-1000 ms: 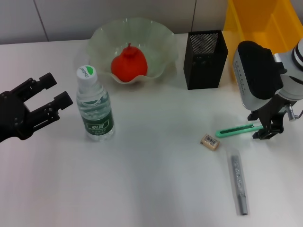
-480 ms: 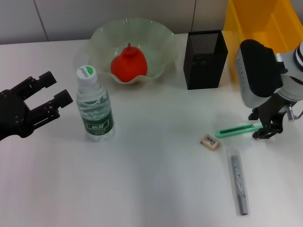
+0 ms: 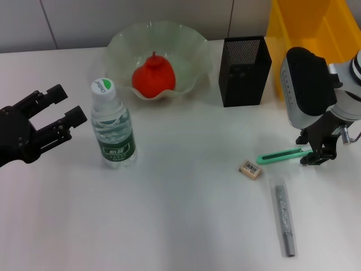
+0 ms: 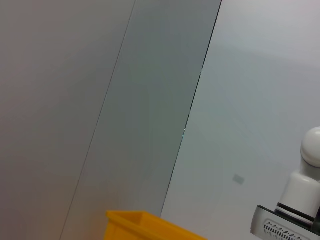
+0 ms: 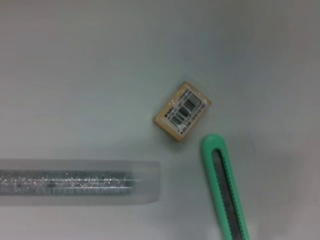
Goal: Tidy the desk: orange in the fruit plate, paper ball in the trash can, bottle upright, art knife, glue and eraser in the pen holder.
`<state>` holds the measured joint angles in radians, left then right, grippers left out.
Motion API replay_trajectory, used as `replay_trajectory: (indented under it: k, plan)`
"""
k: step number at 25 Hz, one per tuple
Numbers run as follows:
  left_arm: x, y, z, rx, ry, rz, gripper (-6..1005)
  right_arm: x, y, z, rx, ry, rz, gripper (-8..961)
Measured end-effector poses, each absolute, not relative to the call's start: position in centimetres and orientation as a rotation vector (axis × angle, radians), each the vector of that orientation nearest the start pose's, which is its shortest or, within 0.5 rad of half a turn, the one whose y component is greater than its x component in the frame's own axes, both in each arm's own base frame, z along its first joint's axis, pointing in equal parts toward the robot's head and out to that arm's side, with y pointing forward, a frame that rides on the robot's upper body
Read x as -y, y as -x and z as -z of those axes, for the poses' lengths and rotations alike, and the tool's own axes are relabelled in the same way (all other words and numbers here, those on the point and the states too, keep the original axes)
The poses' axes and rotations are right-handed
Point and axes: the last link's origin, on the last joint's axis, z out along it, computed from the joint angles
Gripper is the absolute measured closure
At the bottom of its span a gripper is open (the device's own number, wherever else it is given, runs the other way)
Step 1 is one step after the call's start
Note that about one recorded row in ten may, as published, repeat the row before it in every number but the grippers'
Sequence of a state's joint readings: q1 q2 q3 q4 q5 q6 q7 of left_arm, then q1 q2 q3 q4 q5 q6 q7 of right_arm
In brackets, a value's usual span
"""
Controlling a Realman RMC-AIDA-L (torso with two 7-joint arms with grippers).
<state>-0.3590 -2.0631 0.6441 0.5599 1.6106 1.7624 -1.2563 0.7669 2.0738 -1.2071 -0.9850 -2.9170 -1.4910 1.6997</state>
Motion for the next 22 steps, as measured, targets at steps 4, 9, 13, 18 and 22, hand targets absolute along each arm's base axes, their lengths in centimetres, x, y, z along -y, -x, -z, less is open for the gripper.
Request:
replay_trajectory:
  k: [4,9,13,18,22]
  plan:
    - [-28.38,27.73,-3.52,0.595,2.407,1.237,213,-38.39,-23.82,-0.84,-0.011,2.804,1.062,534]
    - [-28.36,27.75,-3.5,0.597,2.406,1.237,213,-38.4,-24.02,-0.63,-0.017,2.809,1.068,542]
    - [-28.31,27.79,-3.45,0.601,2.405,1.237,213,-38.43,-24.03,-0.65,-0.017,2.806,1.068,548]
    - [-28.28,27.81,-3.43,0.603,2.404,1.237,213,-38.48,-24.16,-0.67,-0.018,2.8,1.065,555]
    - [-28.24,27.83,-3.4,0.604,2.406,1.236,213,-38.48,-24.21,-0.65,-0.021,2.797,1.063,561]
